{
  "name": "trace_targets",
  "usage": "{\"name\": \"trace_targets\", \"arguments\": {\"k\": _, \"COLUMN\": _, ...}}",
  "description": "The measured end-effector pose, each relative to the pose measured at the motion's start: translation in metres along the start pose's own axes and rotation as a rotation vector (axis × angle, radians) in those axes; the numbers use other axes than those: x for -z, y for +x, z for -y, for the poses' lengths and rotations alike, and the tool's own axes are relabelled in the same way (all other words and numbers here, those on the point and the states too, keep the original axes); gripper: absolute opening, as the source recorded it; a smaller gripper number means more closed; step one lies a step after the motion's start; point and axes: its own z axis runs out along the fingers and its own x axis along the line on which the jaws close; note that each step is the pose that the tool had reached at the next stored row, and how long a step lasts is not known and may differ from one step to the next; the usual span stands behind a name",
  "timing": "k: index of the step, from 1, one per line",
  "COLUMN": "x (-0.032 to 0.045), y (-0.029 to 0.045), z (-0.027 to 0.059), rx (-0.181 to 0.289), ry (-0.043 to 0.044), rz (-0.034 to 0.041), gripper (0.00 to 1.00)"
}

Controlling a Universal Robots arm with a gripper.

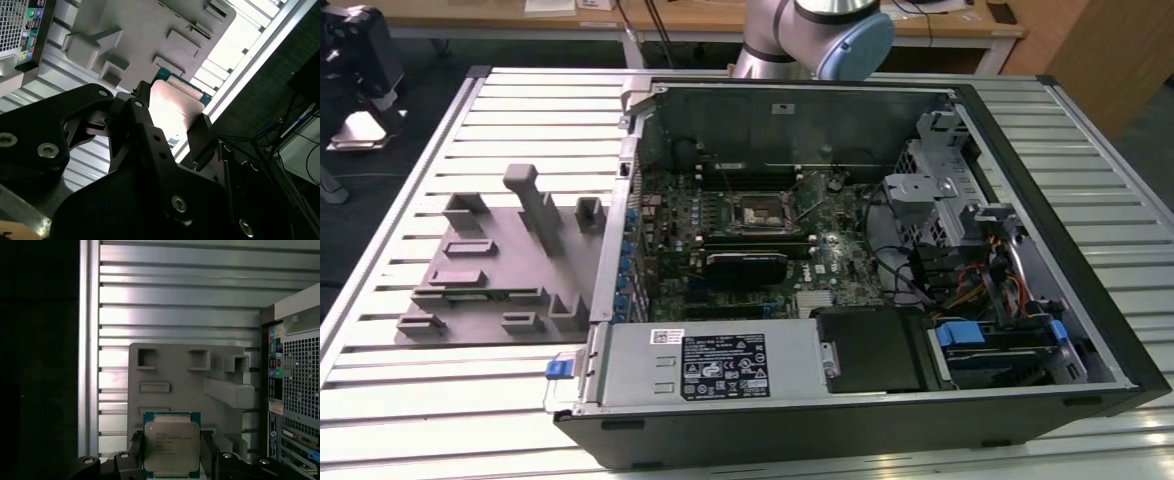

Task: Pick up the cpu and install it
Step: 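Pick up the cpu and move it towards the insertion slot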

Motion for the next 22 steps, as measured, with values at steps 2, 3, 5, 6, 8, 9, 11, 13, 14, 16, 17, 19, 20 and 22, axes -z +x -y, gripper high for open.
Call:
{"name": "trace_targets", "arguments": {"k": 2, "x": 0.0047, "y": -0.0003, "z": -0.0002, "rx": 0.000, "ry": 0.0001, "rz": 0.0017, "gripper": 0.54}}
{"name": "trace_targets", "arguments": {"k": 3, "x": 0.0071, "y": -0.0005, "z": -0.0002, "rx": 0.000, "ry": 0.0000, "rz": 0.0027, "gripper": 0.54}}
{"name": "trace_targets", "arguments": {"k": 5, "x": 0.0123, "y": -0.0008, "z": -0.0004, "rx": 0.000, "ry": 0.0000, "rz": 0.0047, "gripper": 0.54}}
{"name": "trace_targets", "arguments": {"k": 6, "x": 0.0147, "y": -0.0010, "z": -0.0005, "rx": 0.000, "ry": 0.0000, "rz": 0.0057, "gripper": 0.54}}
{"name": "trace_targets", "arguments": {"k": 8, "x": 0.0186, "y": -0.0013, "z": -0.0006, "rx": 0.000, "ry": -0.0001, "rz": 0.0072, "gripper": 0.54}}
{"name": "trace_targets", "arguments": {"k": 9, "x": 0.0188, "y": -0.0013, "z": -0.0006, "rx": 0.000, "ry": -0.0001, "rz": 0.0074, "gripper": 0.54}}
{"name": "trace_targets", "arguments": {"k": 11, "x": 0.0188, "y": -0.0013, "z": -0.0006, "rx": 0.000, "ry": -0.0001, "rz": 0.0076, "gripper": 0.54}}
{"name": "trace_targets", "arguments": {"k": 13, "x": 0.0189, "y": -0.0013, "z": -0.0006, "rx": 0.000, "ry": 0.0000, "rz": 0.0074, "gripper": 0.54}}
{"name": "trace_targets", "arguments": {"k": 14, "x": 0.0190, "y": -0.0013, "z": -0.0006, "rx": 0.000, "ry": 0.0000, "rz": 0.0074, "gripper": 0.54}}
{"name": "trace_targets", "arguments": {"k": 16, "x": 0.0191, "y": -0.0017, "z": -0.0007, "rx": 0.000, "ry": 0.0001, "rz": 0.0072, "gripper": 0.54}}
{"name": "trace_targets", "arguments": {"k": 17, "x": 0.0190, "y": -0.0023, "z": -0.0007, "rx": 0.000, "ry": 0.0001, "rz": 0.0072, "gripper": 0.54}}
{"name": "trace_targets", "arguments": {"k": 19, "x": 0.0188, "y": -0.0042, "z": -0.0007, "rx": 0.000, "ry": 0.0000, "rz": 0.0074, "gripper": 0.54}}
{"name": "trace_targets", "arguments": {"k": 20, "x": 0.0187, "y": -0.0055, "z": -0.0007, "rx": 0.000, "ry": 0.0000, "rz": 0.0073, "gripper": 0.54}}
{"name": "trace_targets", "arguments": {"k": 22, "x": 0.0185, "y": -0.0080, "z": -0.0008, "rx": 0.000, "ry": 0.0000, "rz": 0.0074, "gripper": 0.54}}
